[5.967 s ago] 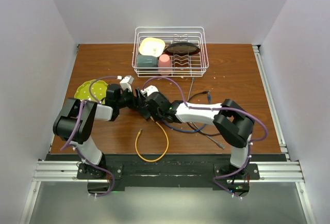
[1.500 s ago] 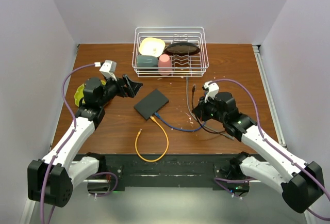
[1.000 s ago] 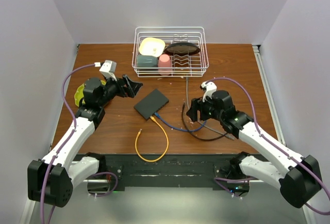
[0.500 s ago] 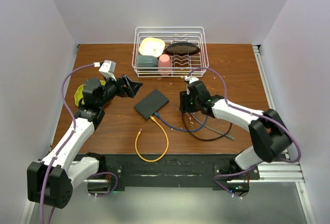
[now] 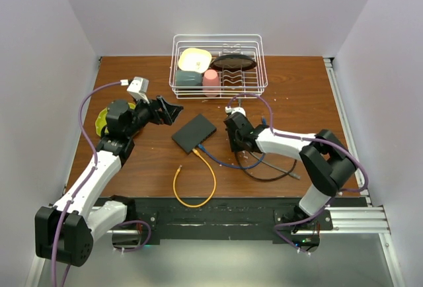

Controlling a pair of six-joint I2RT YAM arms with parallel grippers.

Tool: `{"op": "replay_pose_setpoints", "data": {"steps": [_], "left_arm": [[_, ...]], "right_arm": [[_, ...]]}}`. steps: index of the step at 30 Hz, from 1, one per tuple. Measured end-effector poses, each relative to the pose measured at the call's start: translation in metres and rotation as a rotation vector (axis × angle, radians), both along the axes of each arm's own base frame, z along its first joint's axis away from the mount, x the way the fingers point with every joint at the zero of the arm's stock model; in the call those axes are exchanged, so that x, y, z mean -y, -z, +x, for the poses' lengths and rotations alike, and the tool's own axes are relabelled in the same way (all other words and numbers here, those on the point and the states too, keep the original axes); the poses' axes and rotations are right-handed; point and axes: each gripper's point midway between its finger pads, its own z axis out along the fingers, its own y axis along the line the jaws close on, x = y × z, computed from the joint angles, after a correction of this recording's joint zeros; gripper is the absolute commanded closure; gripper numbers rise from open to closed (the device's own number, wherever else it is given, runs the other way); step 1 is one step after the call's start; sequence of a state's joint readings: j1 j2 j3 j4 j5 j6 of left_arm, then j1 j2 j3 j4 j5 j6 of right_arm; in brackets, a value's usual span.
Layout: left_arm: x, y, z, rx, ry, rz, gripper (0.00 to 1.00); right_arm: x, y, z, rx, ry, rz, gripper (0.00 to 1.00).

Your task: Insert the plug into the switch port

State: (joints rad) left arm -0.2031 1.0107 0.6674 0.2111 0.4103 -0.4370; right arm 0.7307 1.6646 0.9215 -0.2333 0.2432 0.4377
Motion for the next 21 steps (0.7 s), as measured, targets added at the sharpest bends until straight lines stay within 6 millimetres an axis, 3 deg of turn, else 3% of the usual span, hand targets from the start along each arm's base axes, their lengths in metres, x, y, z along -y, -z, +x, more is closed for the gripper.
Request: {"op": "replay_pose_setpoints", "data": {"steps": [5,13,16,21], "left_arm": [[0.0,-0.001,0.0,0.003,0.0,0.0,0.0],[0.001,0.004,0.003,-0.015,0.001,-0.006,0.02],[0.004,0.014,0.005,-0.053,0.01,-0.012,0.02],[0.01,0.019,0.004,-0.079,0.039,-0.047,0.02]], "right_arm": [[-0.003,0.006,0.0,0.005,-0.005,-0.028,1.0],[-0.005,-0.003,-0.004,0.027,-0.027,0.004,1.0],[-0.007,-0.023,-0.01,0.07,-0.051,0.061,1.0],[-0.03,-0.075,-0.018,0.199,-0.134,0.203,1.0]]}}
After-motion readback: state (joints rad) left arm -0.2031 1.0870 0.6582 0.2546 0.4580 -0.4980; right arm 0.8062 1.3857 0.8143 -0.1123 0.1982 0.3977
